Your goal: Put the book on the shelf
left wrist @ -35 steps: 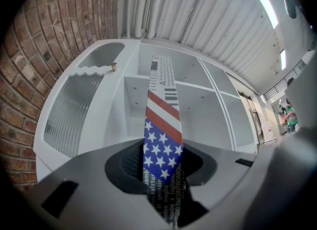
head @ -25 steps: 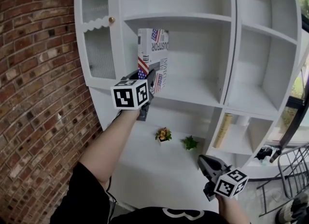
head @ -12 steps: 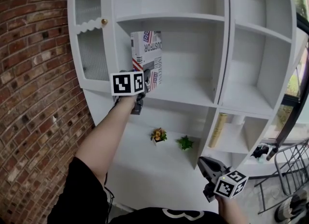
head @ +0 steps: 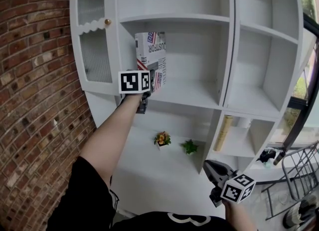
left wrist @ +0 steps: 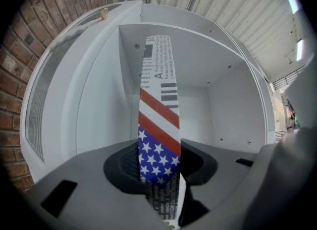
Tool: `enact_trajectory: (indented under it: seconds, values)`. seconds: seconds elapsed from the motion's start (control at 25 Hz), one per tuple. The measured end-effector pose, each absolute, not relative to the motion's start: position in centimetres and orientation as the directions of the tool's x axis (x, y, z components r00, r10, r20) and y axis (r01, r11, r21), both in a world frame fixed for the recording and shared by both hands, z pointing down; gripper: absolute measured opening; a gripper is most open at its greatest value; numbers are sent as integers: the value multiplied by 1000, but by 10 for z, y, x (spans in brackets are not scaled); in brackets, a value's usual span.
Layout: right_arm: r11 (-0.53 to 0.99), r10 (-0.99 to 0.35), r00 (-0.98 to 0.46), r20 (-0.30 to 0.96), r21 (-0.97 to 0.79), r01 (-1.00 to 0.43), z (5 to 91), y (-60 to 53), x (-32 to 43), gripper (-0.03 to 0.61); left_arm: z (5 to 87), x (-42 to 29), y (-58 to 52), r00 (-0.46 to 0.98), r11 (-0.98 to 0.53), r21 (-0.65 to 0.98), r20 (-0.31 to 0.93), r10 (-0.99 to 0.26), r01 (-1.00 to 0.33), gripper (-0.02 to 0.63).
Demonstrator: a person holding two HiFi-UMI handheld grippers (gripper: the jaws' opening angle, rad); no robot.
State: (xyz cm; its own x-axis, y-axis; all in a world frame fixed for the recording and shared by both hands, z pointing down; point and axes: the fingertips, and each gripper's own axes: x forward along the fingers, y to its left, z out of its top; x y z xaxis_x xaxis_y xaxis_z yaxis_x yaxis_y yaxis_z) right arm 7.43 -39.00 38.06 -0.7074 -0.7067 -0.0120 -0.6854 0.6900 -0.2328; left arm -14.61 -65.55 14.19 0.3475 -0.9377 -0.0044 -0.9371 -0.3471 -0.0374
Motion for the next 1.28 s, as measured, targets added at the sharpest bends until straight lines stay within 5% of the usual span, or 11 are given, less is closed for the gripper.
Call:
enact_trajectory:
  seconds: [0.24,0.52,0.8,0.96,1.28]
  values:
    - [671,-724,-689,-14,-245,-700,383,-388,82,11,140,-147,-655,351,-348,-78,-25,-936,-934,158]
    - [654,-737,-675,-29,-280,-703,384,-385,87,11,131,-152,-636,397,-390,-97,-75,-915,-916,335]
    - [670,-724,-690,-23,-259,-695,380,-373,82,11,138,-163,-575,450,-431,-149,-125,-884,-890,364]
    - [697,-705,-707,-52,-233,-678,367,-363,75,11,164,-160,-523,512,-507,-75,-104,-852,-859,342]
    - [719,-692,-713,-117,-203,-665,352,-346,73,11,259,-102,-402,711,-714,67,-65,-700,-697,154]
